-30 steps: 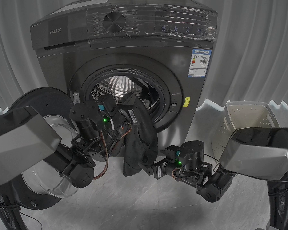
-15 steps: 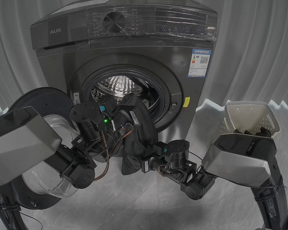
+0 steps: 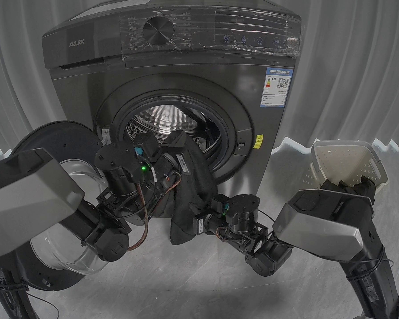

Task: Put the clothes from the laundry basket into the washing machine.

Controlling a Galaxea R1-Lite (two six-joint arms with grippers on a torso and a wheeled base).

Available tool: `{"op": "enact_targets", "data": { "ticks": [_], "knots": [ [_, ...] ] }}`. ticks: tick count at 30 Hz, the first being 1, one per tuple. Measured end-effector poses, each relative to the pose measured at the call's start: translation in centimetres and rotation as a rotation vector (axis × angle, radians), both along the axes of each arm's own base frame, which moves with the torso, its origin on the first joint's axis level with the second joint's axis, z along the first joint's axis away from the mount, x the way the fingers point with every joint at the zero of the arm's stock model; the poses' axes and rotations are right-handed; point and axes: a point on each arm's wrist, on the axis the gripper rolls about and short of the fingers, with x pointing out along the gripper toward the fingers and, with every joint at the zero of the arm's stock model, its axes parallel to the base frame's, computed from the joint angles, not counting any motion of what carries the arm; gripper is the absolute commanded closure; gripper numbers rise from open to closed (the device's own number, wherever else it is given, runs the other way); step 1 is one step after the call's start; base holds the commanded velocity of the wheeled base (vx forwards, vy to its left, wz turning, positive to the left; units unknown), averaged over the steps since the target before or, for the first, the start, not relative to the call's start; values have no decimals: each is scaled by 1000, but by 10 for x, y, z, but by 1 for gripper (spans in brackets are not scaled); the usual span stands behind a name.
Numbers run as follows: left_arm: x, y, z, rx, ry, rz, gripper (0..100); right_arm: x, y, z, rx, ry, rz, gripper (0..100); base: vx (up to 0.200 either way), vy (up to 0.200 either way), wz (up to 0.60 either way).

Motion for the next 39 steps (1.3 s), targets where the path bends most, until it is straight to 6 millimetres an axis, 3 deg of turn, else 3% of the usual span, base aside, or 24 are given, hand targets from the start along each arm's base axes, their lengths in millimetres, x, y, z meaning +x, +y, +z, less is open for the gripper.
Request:
{"op": "enact_targets", "data": {
  "ticks": [5, 16, 22, 27, 34, 39],
  "knots": [
    [2, 5, -2, 5, 8, 14, 100, -6, -8, 10, -2, 2, -8, 100, 0, 0, 0],
    [-8, 18, 1, 11, 13, 21, 100, -31, -47, 73, 9, -41, -74, 100, 0, 0, 0],
    [-31, 30, 17, 0, -5, 4, 100, -49, -69, 117, 60, -106, -117, 100, 0, 0, 0],
    [-61, 40, 28, -1, -29, -82, 100, -65, -90, 151, 106, -161, -146, 100, 0, 0, 0],
    [-97, 56, 34, 17, -61, -216, 100, -94, -118, 177, 136, -197, -158, 100, 0, 0, 0],
    [-107, 63, 43, 4, -95, -227, 100, -113, -127, 190, 160, -221, -148, 100, 0, 0, 0]
  ]
}}
